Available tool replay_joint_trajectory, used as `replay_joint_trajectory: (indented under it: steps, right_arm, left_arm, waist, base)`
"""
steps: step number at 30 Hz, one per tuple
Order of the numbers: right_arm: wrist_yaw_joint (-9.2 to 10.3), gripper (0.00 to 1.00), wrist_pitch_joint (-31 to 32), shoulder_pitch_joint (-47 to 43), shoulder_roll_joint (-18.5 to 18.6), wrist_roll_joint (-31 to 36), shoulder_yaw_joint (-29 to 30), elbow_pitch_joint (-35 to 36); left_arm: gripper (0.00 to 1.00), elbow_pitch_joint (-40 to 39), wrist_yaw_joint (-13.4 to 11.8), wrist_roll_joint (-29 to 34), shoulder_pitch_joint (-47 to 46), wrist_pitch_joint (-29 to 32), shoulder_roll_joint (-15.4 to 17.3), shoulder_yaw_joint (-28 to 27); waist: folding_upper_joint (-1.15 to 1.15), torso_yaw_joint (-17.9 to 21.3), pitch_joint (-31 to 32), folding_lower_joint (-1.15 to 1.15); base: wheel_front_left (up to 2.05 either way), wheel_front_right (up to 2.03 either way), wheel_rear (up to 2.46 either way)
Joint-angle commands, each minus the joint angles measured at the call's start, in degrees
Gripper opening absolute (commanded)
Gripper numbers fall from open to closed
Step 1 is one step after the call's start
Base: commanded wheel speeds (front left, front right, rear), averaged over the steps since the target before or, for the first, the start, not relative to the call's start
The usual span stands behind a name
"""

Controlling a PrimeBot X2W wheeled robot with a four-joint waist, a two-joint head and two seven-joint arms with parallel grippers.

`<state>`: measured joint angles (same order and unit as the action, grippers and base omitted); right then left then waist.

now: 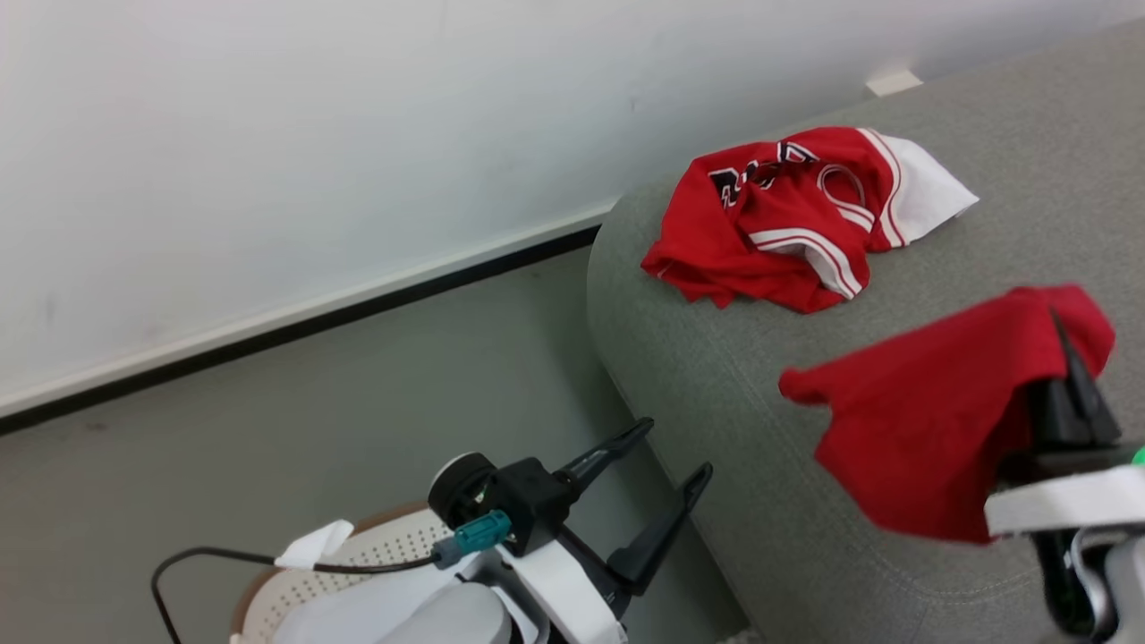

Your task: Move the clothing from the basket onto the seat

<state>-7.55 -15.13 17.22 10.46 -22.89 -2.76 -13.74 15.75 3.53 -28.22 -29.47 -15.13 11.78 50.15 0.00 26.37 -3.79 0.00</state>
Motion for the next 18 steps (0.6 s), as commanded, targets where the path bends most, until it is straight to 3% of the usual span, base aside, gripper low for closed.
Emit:
replay_joint_trajectory:
  steps: [1,11,18]
  right_arm:
    - [0.13,0.0,0.1,2.7,1.0,-0.9,0.1,-0.5]
    - [0.13,0.0,3.5,21.8,10.5,-4.0,4.3,-7.6]
    - [0.13,0.0,5.5,31.9,16.7,-2.8,8.1,-16.0]
  left_arm:
    - [1.0,0.2,0.3,1.1,-0.3,0.0,0.6,-0.3]
    - [1.0,-1.2,1.3,2.2,-4.8,0.6,4.2,-1.4]
    - [1.0,-3.6,1.5,2.7,-8.0,1.4,7.2,-2.8]
  waist:
    - [0.0,-0.7,-2.1,0.0]
    - [0.0,-5.4,-15.2,0.0]
    - [0.0,-10.1,-24.5,0.0]
  base:
    - [0.0,0.0,0.0]
    - [0.0,0.0,0.0]
    - [0.0,0.0,0.0]
